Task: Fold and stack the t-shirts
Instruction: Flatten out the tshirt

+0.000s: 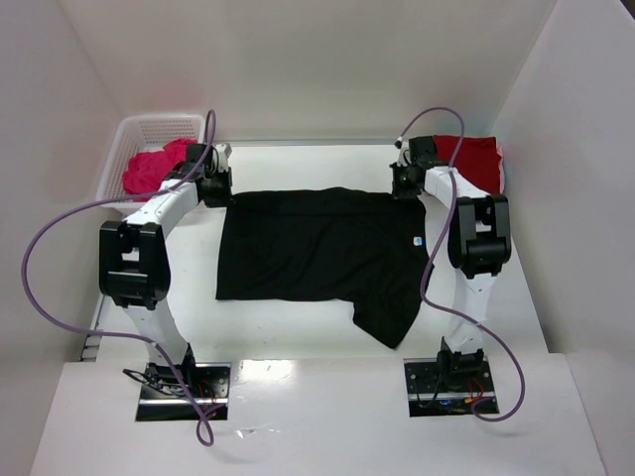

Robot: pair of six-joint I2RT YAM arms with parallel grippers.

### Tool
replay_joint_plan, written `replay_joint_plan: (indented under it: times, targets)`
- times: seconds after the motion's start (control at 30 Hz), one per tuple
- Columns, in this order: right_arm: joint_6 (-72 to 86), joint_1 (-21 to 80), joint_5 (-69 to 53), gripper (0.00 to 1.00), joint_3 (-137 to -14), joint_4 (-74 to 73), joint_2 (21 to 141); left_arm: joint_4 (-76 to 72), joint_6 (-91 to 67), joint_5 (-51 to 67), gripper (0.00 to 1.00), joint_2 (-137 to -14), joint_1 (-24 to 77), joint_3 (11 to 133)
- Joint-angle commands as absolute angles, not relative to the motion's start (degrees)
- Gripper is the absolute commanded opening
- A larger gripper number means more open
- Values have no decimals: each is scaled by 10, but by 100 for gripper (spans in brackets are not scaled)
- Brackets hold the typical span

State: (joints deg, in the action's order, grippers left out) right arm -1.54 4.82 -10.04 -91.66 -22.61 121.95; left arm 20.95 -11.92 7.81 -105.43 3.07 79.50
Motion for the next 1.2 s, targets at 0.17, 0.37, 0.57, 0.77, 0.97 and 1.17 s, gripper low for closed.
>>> replay_joint_plan:
  times: [0.17,0.37,0.57,0.77,0.97,1.17]
  targets:
    - [10,46,-151,3,-789,-196,980,215,-112,78,0,-979,31,773]
    - [18,54,-192,9,-680,-236,888,215,-118,83,0,-966,31,758]
    - [53,67,-199,27,-619,-229,832,215,-118,89,0,-966,31,758]
    - [75,72,-80,87,-627,-222,807,215,-113,89,0,-961,31,747]
    - [85,57,-47,95,-671,-205,906,210,-107,94,0,-961,31,742]
    - [90,57,-42,90,-763,-226,1041,210,-107,94,0,-966,31,742]
